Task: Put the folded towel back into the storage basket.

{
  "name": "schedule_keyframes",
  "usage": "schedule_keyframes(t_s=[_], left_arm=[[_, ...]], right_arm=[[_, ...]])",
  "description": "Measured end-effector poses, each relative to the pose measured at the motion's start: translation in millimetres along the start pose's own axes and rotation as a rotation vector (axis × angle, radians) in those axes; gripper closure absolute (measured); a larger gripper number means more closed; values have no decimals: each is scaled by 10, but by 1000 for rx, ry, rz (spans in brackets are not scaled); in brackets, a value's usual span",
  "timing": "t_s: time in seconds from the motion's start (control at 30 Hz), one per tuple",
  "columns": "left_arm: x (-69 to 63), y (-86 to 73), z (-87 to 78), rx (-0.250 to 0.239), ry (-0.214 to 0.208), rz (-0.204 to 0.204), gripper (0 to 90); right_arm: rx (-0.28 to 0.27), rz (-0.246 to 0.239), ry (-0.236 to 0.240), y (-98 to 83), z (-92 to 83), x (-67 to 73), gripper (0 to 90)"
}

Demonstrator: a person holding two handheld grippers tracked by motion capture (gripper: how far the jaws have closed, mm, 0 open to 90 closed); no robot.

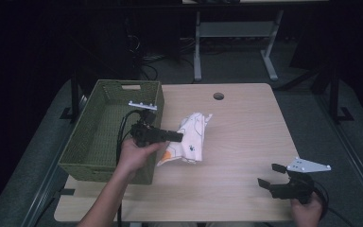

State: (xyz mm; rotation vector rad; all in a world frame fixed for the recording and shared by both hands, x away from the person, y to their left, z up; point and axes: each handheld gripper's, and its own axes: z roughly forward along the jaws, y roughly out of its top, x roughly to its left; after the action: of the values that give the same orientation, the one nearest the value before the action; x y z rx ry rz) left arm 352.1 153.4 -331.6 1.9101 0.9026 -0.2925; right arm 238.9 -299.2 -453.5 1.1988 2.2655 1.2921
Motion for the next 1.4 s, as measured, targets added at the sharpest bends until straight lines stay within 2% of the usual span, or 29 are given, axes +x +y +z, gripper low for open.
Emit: schedule_keyframes(t_s=[0.2,0.37,0.57,0.83,1.03,1.4], left_arm=[[29,23,-134,-8,12,-2,801],[85,57,-301,-42,20,-21,802],[120,65,-439,-57,29,-24,803],[222,75,-600,-84,11,-39,803],[304,83,-703,-93,-8,-51,803],[434,59,-960,-110,19,-59,803]], right_arm=[[1,-7,-2,1,0,11,143],[2,-4,-5,-3,-3,-1,142],[0,8,-8,-9,-11,-23,143],[-4,17,-24,-18,-8,-41,143],[9,6,-32,-4,44,-17,142],[24,15,-55,3,86,-59,143]])
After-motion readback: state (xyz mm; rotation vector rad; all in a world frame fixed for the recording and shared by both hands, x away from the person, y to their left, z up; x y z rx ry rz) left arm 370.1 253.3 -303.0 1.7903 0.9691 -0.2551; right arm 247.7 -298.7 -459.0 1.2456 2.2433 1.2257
